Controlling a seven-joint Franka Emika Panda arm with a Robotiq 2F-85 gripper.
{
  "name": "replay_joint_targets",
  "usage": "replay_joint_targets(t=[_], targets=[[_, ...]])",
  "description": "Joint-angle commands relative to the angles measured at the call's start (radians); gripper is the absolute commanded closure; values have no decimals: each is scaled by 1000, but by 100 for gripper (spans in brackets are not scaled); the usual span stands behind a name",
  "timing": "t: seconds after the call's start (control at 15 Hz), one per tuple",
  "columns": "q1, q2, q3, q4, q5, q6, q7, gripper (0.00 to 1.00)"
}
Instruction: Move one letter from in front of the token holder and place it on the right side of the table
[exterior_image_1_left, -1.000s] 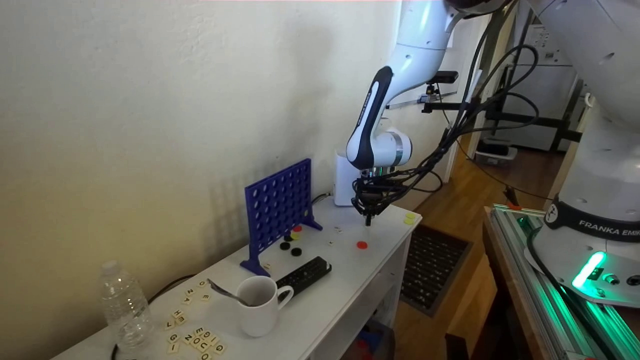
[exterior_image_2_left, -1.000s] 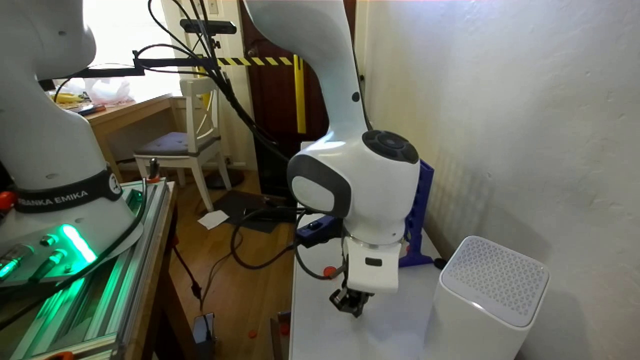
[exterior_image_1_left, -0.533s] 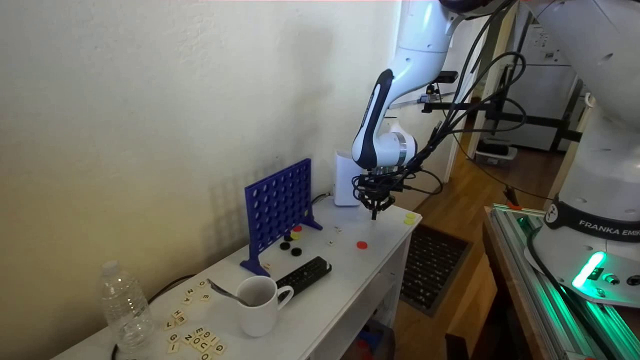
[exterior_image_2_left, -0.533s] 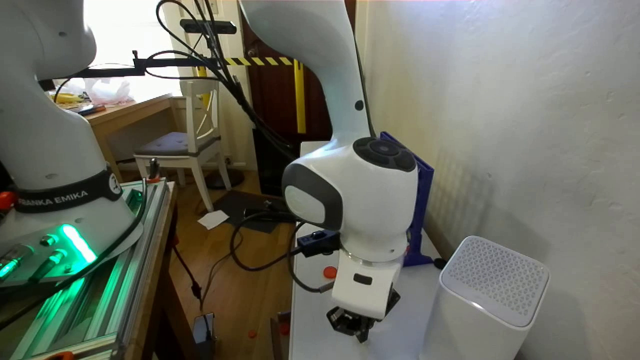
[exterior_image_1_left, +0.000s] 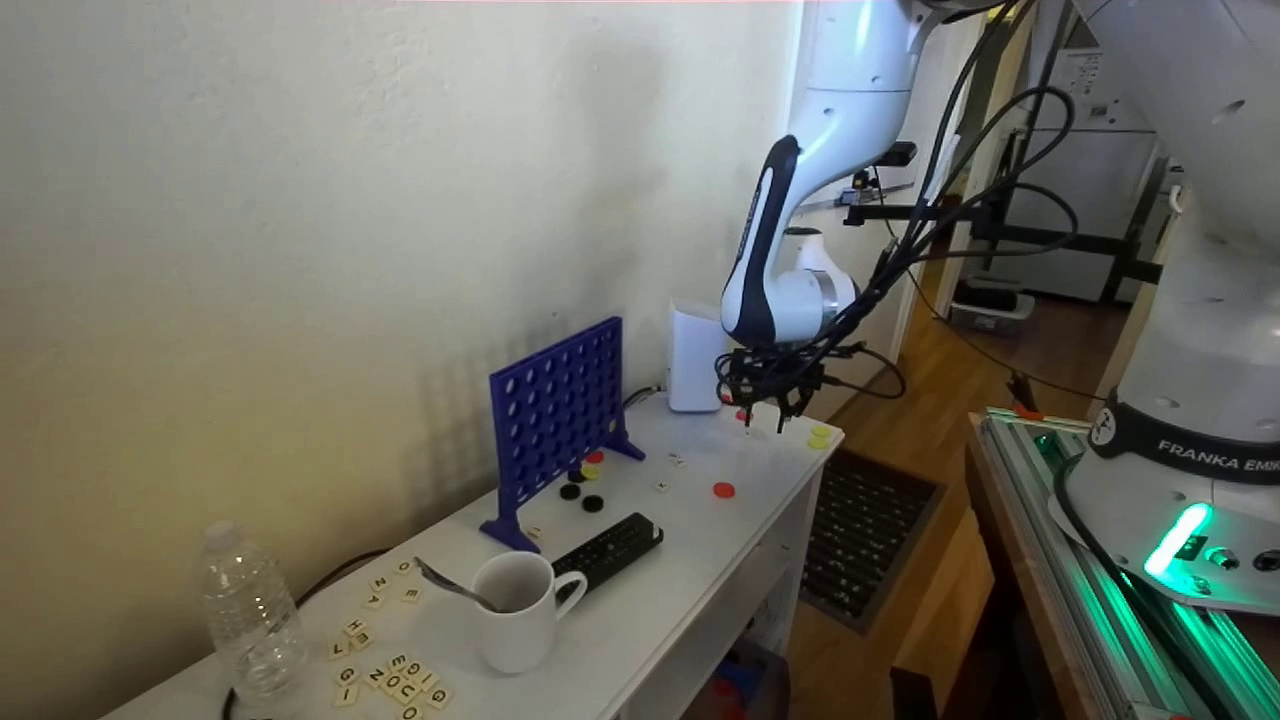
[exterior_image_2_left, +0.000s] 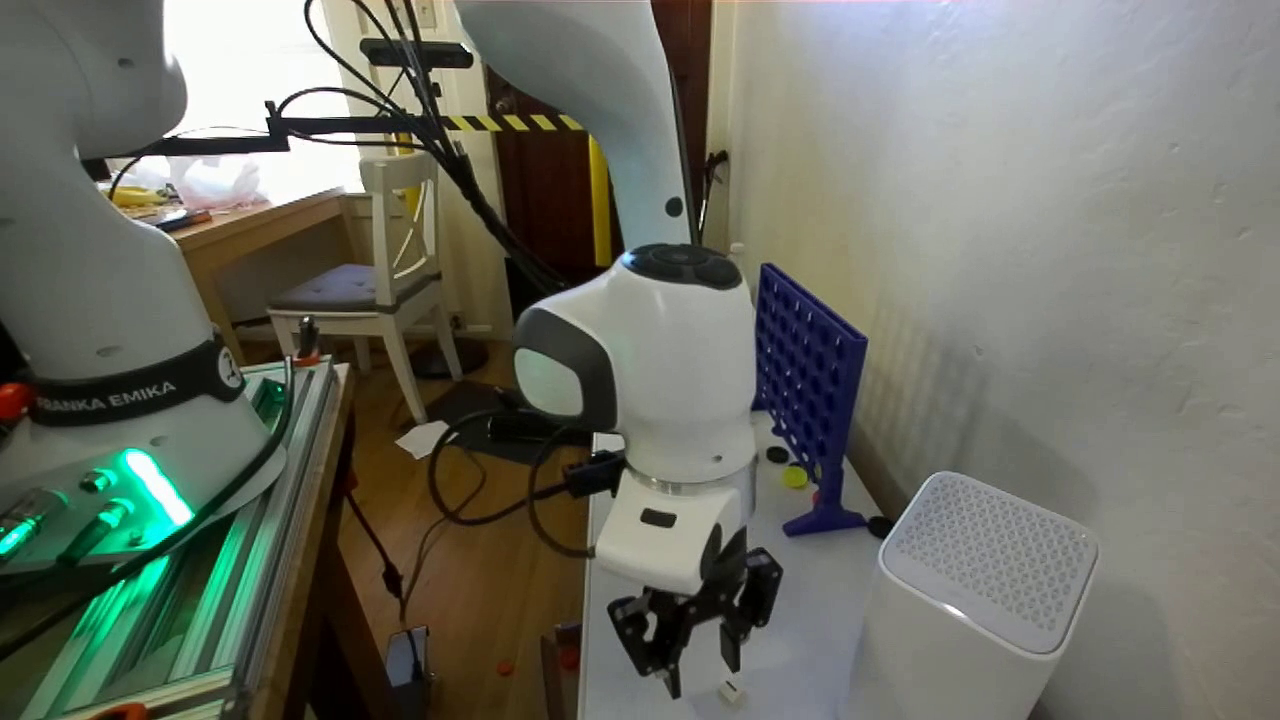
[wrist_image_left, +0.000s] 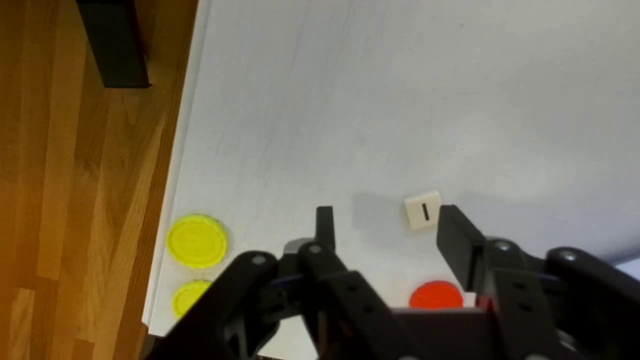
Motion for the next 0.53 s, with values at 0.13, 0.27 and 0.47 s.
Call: replay_joint_targets(t=[0.13,0.27,0.47], targets=[[38,-199,41,-196,-23,114,-67,1],[128,-236,-9,-225,-56,109,-114,0],[290,-298,-112,-251,-81,70,-185,0]])
